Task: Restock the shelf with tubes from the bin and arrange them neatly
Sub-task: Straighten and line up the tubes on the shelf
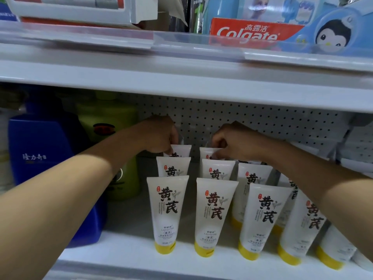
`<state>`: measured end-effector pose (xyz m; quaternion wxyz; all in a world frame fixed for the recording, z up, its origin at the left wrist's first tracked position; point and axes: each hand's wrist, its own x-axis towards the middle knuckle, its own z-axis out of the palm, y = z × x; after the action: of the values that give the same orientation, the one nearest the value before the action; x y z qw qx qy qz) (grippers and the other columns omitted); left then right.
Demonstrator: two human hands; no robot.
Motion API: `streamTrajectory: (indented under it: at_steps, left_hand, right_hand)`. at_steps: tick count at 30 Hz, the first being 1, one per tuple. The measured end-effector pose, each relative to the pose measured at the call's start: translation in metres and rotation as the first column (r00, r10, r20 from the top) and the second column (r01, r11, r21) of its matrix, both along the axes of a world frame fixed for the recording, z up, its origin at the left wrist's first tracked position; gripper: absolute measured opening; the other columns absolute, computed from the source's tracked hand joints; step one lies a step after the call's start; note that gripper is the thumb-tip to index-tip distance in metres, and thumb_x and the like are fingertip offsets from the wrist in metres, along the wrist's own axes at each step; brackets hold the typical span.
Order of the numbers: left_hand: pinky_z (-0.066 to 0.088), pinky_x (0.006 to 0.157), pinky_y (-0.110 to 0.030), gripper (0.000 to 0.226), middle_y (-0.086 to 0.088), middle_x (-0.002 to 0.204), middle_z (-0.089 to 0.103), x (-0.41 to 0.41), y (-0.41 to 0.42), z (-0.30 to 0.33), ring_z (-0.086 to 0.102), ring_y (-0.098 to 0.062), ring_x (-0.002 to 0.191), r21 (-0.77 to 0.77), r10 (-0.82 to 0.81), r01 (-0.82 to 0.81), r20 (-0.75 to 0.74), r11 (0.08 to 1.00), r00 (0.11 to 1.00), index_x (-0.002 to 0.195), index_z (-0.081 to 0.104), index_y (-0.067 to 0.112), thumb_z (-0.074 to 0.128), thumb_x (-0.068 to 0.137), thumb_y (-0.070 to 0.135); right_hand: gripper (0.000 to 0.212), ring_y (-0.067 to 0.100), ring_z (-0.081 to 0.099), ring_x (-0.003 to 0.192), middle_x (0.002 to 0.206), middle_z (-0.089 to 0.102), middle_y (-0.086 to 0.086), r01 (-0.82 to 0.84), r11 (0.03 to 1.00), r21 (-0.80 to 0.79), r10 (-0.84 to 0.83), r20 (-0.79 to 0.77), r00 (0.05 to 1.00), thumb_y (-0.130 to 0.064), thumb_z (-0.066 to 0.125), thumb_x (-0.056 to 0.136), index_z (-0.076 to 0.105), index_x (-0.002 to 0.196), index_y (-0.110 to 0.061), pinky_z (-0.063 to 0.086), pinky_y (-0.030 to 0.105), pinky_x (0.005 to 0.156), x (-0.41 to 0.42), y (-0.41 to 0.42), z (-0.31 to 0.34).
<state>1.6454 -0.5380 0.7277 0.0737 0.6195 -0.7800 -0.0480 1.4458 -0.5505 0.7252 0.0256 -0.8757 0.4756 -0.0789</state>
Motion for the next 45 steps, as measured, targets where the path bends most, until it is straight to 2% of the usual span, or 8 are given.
streamTrajectory:
  at_steps: [9,17,23,26,29,33,39,45]
  left_hand:
    - [0.044,0.093,-0.026,0.037,-0.004,0.126,0.059,-0.004,-0.017,0.013,0.055,-0.019,0.114,-0.158,-0.001,-0.021,-0.137,0.987,0.991,0.111,0.066,0.017,0.051,0.086,-0.006]
    - [0.042,0.083,-0.020,0.041,-0.004,0.133,0.053,-0.008,-0.038,0.011,0.053,-0.020,0.117,-0.072,-0.027,0.023,-0.059,0.997,0.998,0.118,0.064,0.017,0.058,0.083,-0.005]
    - [0.046,0.084,-0.027,0.024,-0.005,0.123,0.060,-0.012,-0.051,0.006,0.057,-0.022,0.110,-0.057,-0.020,0.016,-0.078,0.998,0.997,0.100,0.069,0.013,0.073,0.077,0.011]
    - [0.047,0.084,-0.027,0.026,-0.006,0.115,0.063,-0.010,-0.053,0.002,0.060,-0.022,0.103,-0.087,-0.030,0.021,-0.104,0.996,0.994,0.105,0.067,0.012,0.071,0.080,0.019]
    - [0.048,0.086,-0.030,0.023,-0.005,0.114,0.064,-0.008,-0.053,0.000,0.060,-0.021,0.103,-0.114,-0.046,0.031,-0.128,0.993,0.991,0.104,0.068,0.012,0.069,0.082,0.019]
    - [0.045,0.087,-0.026,0.020,-0.003,0.115,0.066,-0.004,-0.055,0.001,0.060,-0.019,0.105,-0.124,-0.054,0.036,-0.152,0.992,0.987,0.101,0.070,0.015,0.068,0.082,0.014]
    - [0.047,0.094,-0.031,0.026,-0.003,0.120,0.064,-0.002,-0.057,0.000,0.059,-0.020,0.110,-0.129,-0.039,0.021,-0.135,0.991,0.990,0.107,0.069,0.017,0.068,0.082,0.009]
    - [0.044,0.096,-0.031,0.030,-0.003,0.124,0.061,-0.001,-0.058,-0.002,0.056,-0.019,0.114,-0.159,-0.030,0.008,-0.136,0.987,0.990,0.111,0.066,0.016,0.067,0.083,0.008]
  right_hand:
    - [0.013,0.000,0.055,0.071,0.075,0.055,-0.017,0.024,1.000,0.019,-0.024,0.039,0.999,-0.030,0.064,0.086,0.067,0.092,-0.019,0.038,0.014,0.061,-0.003,0.000,-0.001]
    - [0.030,0.023,0.063,0.094,0.109,0.067,0.014,0.268,0.963,-0.008,-0.264,0.148,0.953,-0.019,0.046,0.096,0.067,0.105,0.001,0.046,0.024,0.076,-0.003,-0.018,0.014]
    - [0.029,0.013,0.046,0.054,0.068,0.058,0.011,0.348,0.936,0.055,-0.352,0.144,0.925,-0.019,0.050,0.094,0.066,0.080,0.001,0.044,0.022,0.058,0.009,-0.040,0.011]
    - [0.026,0.029,0.063,0.091,0.108,0.066,0.022,0.365,0.930,0.050,-0.367,0.061,0.928,-0.003,0.047,0.090,0.063,0.101,0.014,0.052,0.037,0.089,0.009,-0.046,0.006]
    - [0.030,0.025,0.053,0.118,0.129,0.056,0.008,0.304,0.953,0.002,-0.304,0.003,0.953,0.004,0.048,0.090,0.063,0.115,0.000,0.042,0.022,0.095,0.007,-0.046,0.006]
    - [0.042,0.010,0.047,0.098,0.129,0.051,0.004,0.194,0.981,-0.025,-0.195,0.001,0.981,0.004,0.056,0.086,0.057,0.122,-0.017,0.037,0.012,0.067,0.002,-0.047,0.010]
    - [0.046,0.014,0.038,0.130,0.144,0.039,-0.005,0.089,0.996,0.011,-0.087,-0.100,0.991,0.001,0.056,0.087,0.057,0.123,-0.028,0.030,0.014,0.089,0.009,-0.046,0.009]
    - [0.025,0.016,0.054,0.111,0.122,0.060,0.001,0.100,0.995,0.013,-0.098,-0.090,0.991,-0.021,0.061,0.089,0.065,0.114,-0.015,0.042,0.024,0.090,0.010,-0.054,0.003]
